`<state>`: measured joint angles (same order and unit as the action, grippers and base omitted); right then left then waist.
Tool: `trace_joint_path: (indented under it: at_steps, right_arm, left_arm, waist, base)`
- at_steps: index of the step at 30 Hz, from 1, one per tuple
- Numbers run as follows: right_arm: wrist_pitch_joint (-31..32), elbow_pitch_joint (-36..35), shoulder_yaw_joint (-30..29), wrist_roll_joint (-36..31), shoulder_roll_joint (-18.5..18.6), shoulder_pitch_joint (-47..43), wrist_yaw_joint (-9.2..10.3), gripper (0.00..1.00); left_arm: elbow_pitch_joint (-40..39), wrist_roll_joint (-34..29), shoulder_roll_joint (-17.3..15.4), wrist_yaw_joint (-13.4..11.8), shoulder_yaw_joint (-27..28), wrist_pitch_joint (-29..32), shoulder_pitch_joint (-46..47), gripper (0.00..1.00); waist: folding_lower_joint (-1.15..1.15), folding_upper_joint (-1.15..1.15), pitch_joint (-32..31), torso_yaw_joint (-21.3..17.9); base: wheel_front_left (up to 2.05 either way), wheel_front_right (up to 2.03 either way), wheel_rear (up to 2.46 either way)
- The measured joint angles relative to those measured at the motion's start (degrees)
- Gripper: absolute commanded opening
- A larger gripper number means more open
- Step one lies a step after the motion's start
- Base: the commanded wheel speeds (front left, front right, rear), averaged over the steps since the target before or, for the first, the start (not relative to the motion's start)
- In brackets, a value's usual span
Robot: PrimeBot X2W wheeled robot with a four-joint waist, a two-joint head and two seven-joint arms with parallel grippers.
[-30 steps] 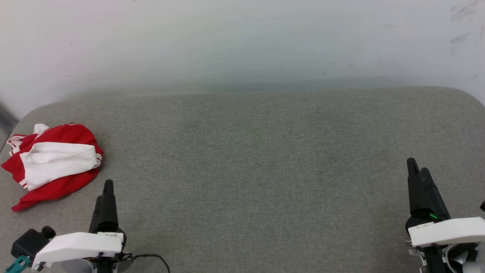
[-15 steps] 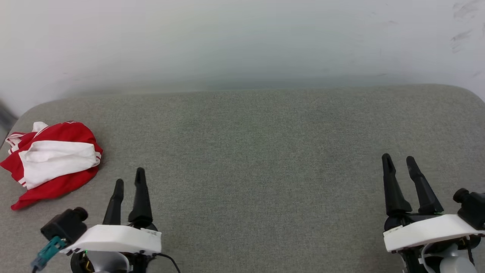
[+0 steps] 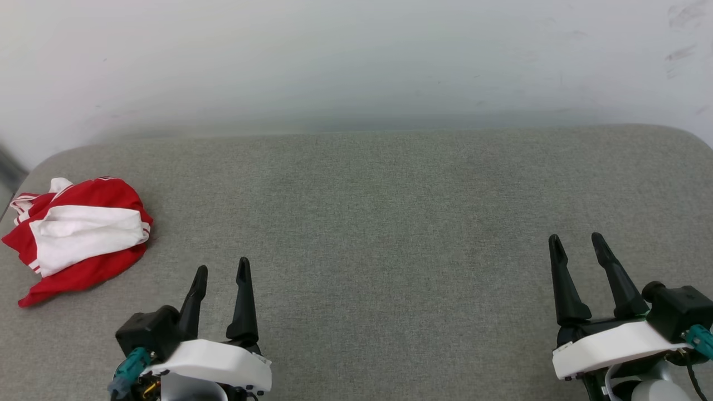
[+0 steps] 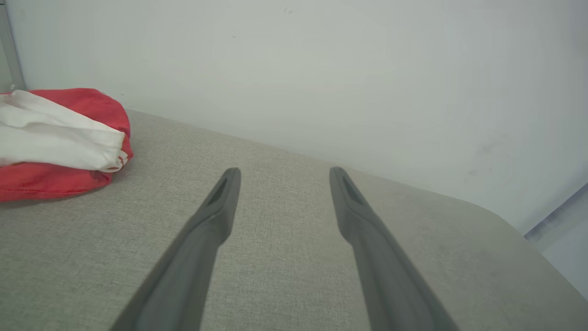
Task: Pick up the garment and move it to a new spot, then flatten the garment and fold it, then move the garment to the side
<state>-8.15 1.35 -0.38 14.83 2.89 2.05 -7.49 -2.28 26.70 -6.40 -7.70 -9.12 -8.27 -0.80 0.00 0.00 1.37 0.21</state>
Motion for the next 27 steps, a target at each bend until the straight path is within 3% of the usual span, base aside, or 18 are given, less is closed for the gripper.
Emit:
trace_joint_path:
  at_steps: [5, 12, 27]
  right_arm:
    - [-0.8, 0.7, -0.1, -3.1, 0.0, -0.3, 0.00, 1.00]
    - [-1.9, 1.5, 0.6, -7.2, 0.0, -0.8, 0.00, 1.00]
    - [-3.7, 1.3, 1.2, -14.4, 0.0, -0.8, -0.01, 1.00]
  left_arm:
    - [0.7, -1.9, -1.1, -1.9, -2.4, -0.6, -0.1, 1.00]
    - [3.1, -3.9, -1.4, -1.9, -3.2, -1.6, -1.0, 1.00]
    - [3.3, -10.7, -0.1, 2.0, -2.5, -3.6, -2.1, 1.00]
  waist:
    - [0.00, 0.00, -0.1, 0.1]
    - [0.00, 0.00, -0.1, 0.2]
    - [0.00, 0.00, 0.2, 0.3]
  base:
    - [0.00, 0.00, 0.00]
    - [0.00, 0.00, 0.00]
    - [0.00, 0.00, 0.00]
